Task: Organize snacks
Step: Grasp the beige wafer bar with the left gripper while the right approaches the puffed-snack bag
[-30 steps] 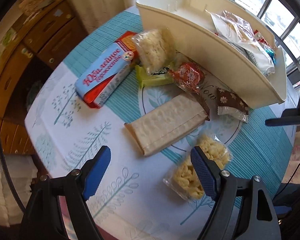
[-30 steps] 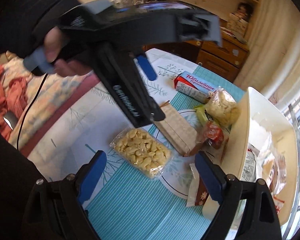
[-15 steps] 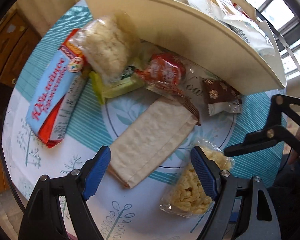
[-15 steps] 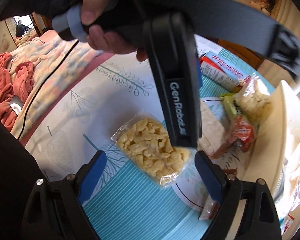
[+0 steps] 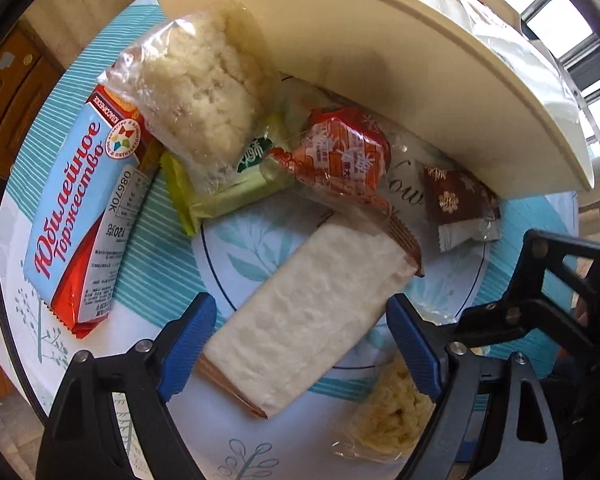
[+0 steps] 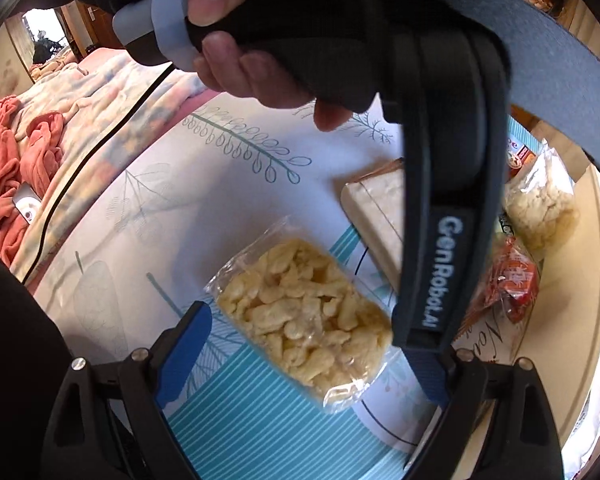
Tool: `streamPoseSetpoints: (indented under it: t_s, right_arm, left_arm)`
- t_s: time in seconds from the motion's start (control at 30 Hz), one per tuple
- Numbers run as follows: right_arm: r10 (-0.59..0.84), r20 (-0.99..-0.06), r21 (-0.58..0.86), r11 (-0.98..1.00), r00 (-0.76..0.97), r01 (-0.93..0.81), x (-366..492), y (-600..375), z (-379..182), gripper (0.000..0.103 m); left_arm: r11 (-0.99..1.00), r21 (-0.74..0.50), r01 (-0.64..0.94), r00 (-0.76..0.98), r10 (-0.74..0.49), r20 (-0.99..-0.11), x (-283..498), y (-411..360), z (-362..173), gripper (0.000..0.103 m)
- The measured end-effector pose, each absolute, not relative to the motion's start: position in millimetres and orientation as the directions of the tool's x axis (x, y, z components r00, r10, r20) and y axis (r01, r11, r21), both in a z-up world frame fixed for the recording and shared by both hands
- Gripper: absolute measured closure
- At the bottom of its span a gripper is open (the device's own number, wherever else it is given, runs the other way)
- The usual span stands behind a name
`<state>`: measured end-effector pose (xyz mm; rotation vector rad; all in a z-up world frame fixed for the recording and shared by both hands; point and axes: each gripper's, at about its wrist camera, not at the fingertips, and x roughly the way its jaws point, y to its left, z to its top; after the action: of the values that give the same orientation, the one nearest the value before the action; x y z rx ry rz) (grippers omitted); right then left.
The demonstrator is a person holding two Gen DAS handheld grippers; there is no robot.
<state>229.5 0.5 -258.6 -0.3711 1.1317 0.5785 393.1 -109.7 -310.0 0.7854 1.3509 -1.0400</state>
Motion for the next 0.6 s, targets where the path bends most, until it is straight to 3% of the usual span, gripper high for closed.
streamPoseSetpoints:
  t_s: [0.37, 0.6]
  right_arm:
    - [0.21, -0.93, -0.006, 0.811, 0.3, -0.586, 234, 23, -276, 0.01]
    - [0.185, -0.943, -0.001, 0.829, 0.276, -0.56, 233, 27, -277, 0.015]
  left_arm:
    - [0.367, -0.105, 0.924, -0.034, -0.193, -0.981, 384, -97, -312, 0.016]
    - [0.379, -0.119, 0.918, -0.029, -0.235, -0.972, 364, -75, -304, 0.03]
